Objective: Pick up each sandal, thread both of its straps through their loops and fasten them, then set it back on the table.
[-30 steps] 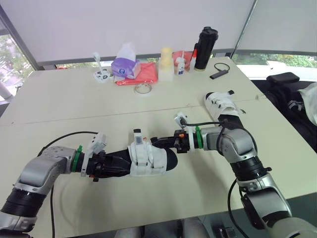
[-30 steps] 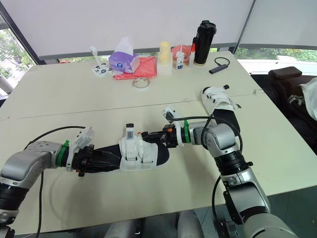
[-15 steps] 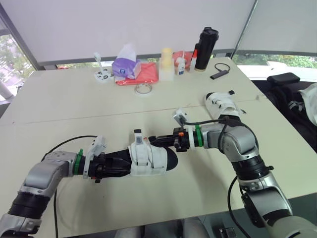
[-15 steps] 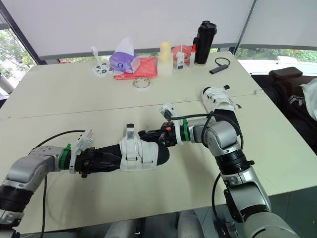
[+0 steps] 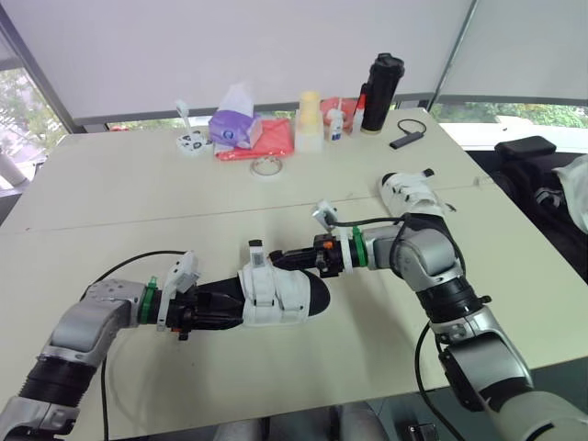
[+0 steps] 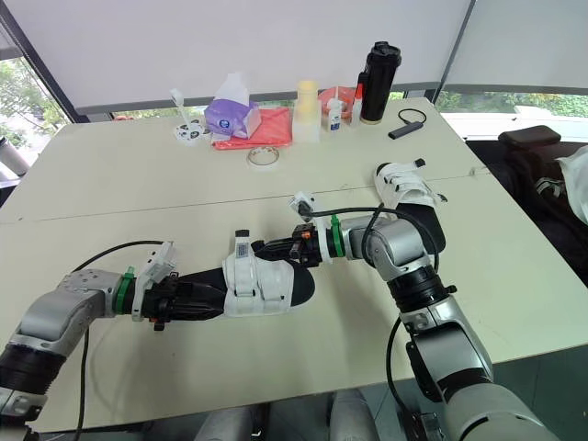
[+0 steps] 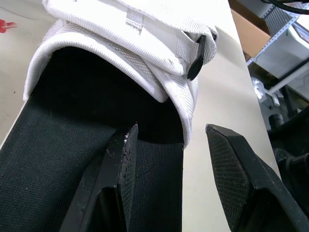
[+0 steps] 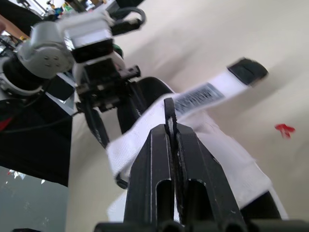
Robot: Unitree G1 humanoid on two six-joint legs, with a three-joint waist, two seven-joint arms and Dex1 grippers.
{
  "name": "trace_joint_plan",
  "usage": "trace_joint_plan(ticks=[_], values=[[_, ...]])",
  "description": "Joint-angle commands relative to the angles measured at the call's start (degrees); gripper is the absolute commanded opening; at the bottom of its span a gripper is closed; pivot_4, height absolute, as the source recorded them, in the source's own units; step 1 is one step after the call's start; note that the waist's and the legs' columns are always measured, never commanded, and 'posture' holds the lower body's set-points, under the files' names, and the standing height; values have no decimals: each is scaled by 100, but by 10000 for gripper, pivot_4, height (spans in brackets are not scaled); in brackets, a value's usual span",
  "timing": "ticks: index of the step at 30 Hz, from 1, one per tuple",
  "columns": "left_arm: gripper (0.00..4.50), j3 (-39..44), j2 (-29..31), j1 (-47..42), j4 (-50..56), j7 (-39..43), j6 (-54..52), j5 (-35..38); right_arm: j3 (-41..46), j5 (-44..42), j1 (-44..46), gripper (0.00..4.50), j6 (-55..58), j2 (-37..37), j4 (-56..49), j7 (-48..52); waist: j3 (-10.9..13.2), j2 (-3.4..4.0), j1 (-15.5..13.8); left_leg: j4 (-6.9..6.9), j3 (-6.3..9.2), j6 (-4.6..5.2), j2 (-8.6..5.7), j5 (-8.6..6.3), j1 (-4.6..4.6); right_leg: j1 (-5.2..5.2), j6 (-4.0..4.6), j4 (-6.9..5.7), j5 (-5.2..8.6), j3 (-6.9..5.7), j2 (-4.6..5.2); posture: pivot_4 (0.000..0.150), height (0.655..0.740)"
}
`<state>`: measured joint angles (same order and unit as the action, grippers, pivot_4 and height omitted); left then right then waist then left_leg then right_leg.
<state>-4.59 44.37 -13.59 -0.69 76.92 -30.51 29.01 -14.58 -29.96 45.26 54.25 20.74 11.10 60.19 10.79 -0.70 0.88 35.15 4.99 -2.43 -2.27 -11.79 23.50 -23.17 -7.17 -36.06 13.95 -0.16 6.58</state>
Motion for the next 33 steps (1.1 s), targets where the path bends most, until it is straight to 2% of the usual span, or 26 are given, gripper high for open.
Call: trace_joint_plan(ticks=[1,11,32,33], values=[[22829,-226,26,263,56,-77,-114,-185,-33,108,179,298,-261,-87,144,139,-1,2,7,0,0,0,0,0,0,0,0,0,0,0,0,1500,7400],[22829,-152,14,529,397,-225,-247,-80,-173,671,-1,298,-1017,-154,818,242,-4,7,23,-3,-2,0,0,0,0,-2,-3,0,-2,1,-1,1500,7400],[22829,-159,-31,643,651,-362,-397,22,-407,1327,-708,298,-1978,-270,654,-33,-54,49,27,-8,-4,-1,1,-1,-9,4,3,2,3,3,-1,1500,7400],[22829,-158,-34,642,656,-367,-401,25,-402,1352,-724,3088,-2021,-268,662,-46,-56,50,27,-8,-4,-1,1,-1,-10,4,3,2,3,3,0,1500,7400]])
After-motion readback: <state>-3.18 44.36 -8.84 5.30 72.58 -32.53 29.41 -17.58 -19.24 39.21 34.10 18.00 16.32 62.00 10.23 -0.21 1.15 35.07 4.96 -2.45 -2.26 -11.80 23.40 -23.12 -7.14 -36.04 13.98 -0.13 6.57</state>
